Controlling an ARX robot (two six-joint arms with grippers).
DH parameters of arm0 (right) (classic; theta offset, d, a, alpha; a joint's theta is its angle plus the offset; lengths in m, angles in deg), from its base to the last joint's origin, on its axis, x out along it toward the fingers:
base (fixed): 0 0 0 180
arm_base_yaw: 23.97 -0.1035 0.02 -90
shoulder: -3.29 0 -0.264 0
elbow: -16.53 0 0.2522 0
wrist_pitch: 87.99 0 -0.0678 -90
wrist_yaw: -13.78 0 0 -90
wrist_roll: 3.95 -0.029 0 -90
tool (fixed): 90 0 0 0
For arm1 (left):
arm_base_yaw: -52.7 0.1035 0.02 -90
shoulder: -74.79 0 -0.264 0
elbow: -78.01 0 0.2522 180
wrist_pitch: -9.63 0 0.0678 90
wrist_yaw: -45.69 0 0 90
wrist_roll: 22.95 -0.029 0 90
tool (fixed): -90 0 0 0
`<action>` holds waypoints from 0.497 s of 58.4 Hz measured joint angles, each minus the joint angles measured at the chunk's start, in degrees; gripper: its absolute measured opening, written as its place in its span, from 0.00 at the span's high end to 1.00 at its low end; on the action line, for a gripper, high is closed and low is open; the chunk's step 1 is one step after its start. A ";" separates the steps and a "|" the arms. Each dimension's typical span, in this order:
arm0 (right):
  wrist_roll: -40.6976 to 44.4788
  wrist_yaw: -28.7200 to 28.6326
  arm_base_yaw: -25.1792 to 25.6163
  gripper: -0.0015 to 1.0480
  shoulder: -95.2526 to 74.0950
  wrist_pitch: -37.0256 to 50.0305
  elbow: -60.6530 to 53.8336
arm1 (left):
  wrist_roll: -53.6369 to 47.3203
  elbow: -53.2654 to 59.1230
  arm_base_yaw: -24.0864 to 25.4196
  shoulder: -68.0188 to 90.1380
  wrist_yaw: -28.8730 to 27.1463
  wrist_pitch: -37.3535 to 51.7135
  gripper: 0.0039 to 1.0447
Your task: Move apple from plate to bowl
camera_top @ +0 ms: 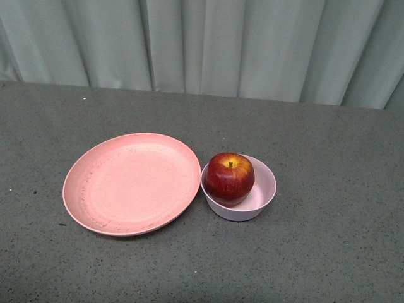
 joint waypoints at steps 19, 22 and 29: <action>0.00 0.00 0.00 0.09 0.00 0.00 0.00 | 0.00 0.02 0.02 -11.43 -0.02 -10.73 0.97; 0.00 0.00 0.00 0.09 0.00 0.00 0.00 | 0.00 0.02 0.02 -12.74 -0.02 -11.98 0.97; 0.00 0.00 0.00 0.09 0.00 0.00 0.00 | 0.00 0.02 0.02 -15.17 -0.02 -14.36 0.97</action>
